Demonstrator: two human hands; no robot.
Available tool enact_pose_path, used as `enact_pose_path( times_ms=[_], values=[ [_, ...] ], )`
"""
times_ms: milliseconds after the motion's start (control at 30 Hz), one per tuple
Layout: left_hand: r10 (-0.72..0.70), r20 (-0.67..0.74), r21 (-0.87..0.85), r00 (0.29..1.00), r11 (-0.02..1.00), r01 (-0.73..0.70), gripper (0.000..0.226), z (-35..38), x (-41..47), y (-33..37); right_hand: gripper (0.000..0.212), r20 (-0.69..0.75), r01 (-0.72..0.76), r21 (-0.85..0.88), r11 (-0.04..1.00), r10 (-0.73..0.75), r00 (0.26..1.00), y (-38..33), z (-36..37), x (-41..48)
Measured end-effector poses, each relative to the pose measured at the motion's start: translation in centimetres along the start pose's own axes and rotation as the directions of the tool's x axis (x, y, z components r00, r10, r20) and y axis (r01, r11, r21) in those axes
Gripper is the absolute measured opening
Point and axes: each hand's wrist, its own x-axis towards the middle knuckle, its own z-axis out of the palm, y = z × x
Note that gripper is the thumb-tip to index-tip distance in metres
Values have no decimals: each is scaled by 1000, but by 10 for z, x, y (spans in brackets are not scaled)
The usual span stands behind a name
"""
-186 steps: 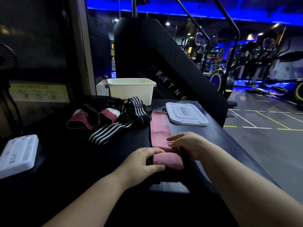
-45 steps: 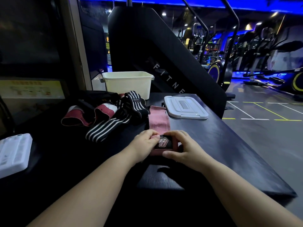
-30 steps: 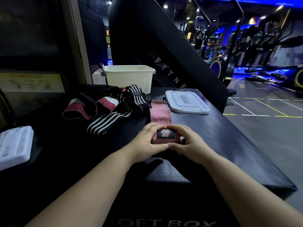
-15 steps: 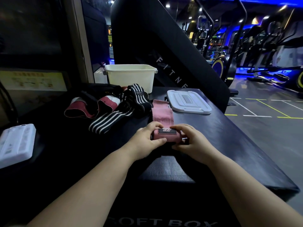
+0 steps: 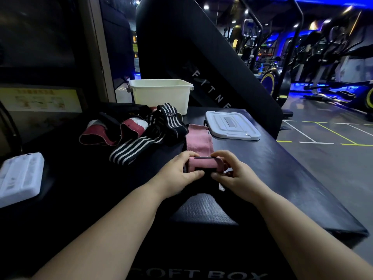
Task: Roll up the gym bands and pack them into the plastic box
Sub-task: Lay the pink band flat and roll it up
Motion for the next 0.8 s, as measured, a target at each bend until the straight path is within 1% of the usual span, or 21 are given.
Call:
enact_pose_path(
  times_ms=[200,400,567,667,767,800],
  values=[
    [-30,12,-113,999,993,31,30,-1,-1,5,37,8,-35,31,999,35,999,-2,-1,1],
    [-76,13,-175,997,982,77,24,1,1,4,26,11,-100,118,988,99,995,-5,0,1],
    [-81,-9,-168,997,983,79,30,4,3,2,15,13,-114,101,988,113,994,-4,1,3],
    [-78,-34,-146,996,987,72,23,5,3,2,9,6,-120,91,989,120,993,-3,2,3],
    [-15,-111,-94,994,996,5,17,3,2,2,7,10,-130,89,988,129,992,-1,2,4],
    [1,-111,-90,994,996,-11,21,3,2,1,7,10,-132,92,987,132,991,-1,2,5]
  ],
)
